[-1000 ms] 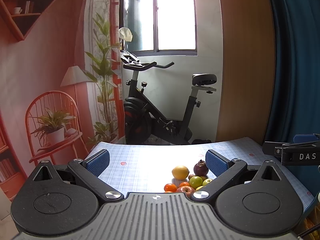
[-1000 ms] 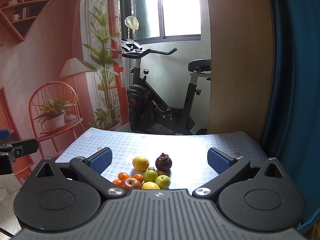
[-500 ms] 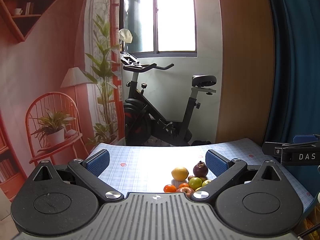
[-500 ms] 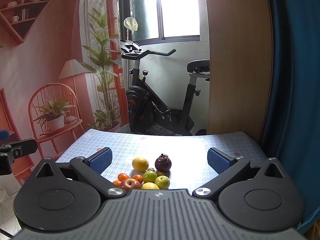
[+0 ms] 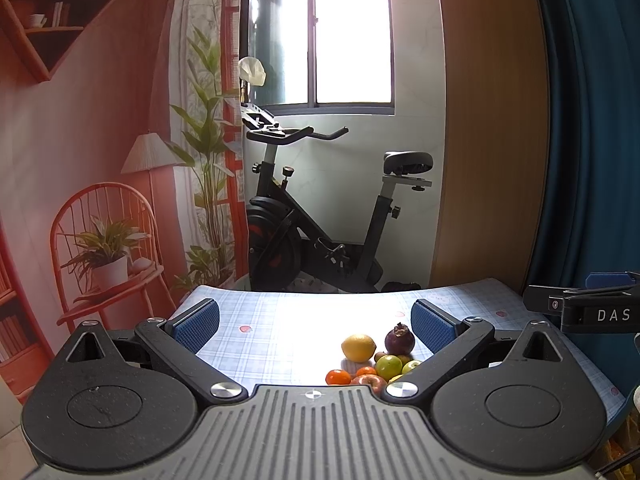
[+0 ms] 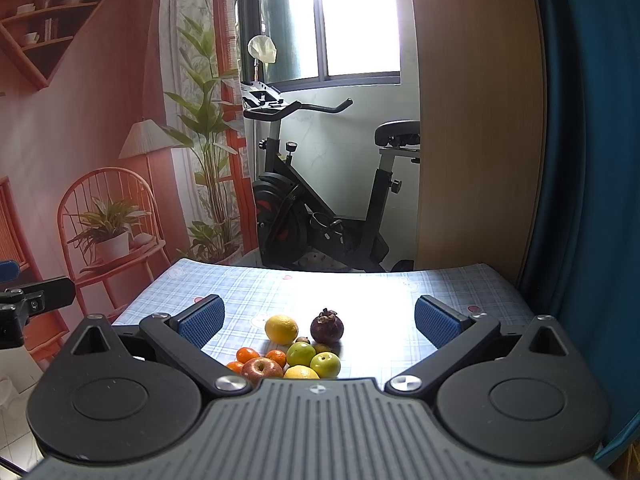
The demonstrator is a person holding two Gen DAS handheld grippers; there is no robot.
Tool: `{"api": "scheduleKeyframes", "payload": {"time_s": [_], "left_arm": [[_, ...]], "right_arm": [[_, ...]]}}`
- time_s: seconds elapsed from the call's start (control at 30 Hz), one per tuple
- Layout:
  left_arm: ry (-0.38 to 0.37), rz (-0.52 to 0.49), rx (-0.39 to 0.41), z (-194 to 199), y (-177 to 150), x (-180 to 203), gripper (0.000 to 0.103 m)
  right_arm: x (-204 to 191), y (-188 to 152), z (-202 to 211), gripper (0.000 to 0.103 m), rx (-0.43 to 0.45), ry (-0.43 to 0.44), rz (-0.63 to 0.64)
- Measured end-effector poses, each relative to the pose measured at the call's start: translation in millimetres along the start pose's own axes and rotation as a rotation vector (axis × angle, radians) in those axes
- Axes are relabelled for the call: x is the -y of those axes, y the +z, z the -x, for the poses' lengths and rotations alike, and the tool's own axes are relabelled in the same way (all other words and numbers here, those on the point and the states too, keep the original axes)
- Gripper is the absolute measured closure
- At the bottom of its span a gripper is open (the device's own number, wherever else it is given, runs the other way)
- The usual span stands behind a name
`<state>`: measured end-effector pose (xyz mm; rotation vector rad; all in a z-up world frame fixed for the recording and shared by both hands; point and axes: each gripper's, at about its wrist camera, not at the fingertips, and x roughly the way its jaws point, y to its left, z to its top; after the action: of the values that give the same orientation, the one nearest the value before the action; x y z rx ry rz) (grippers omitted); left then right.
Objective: Organize fruits
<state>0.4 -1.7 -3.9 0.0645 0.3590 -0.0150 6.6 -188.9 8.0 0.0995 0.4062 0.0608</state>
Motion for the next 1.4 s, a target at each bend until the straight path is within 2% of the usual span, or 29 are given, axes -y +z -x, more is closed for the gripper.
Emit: {"api": "scheduleKeyframes", "payload": {"time_s": [1.4], "left_arm": [[0.000,0.009,0.000,1.8,0.0,1.1,0.000]], "right_arm": [[2.4,-0.9,1.9,0.000,0.012,-0.005,-0.003]]}}
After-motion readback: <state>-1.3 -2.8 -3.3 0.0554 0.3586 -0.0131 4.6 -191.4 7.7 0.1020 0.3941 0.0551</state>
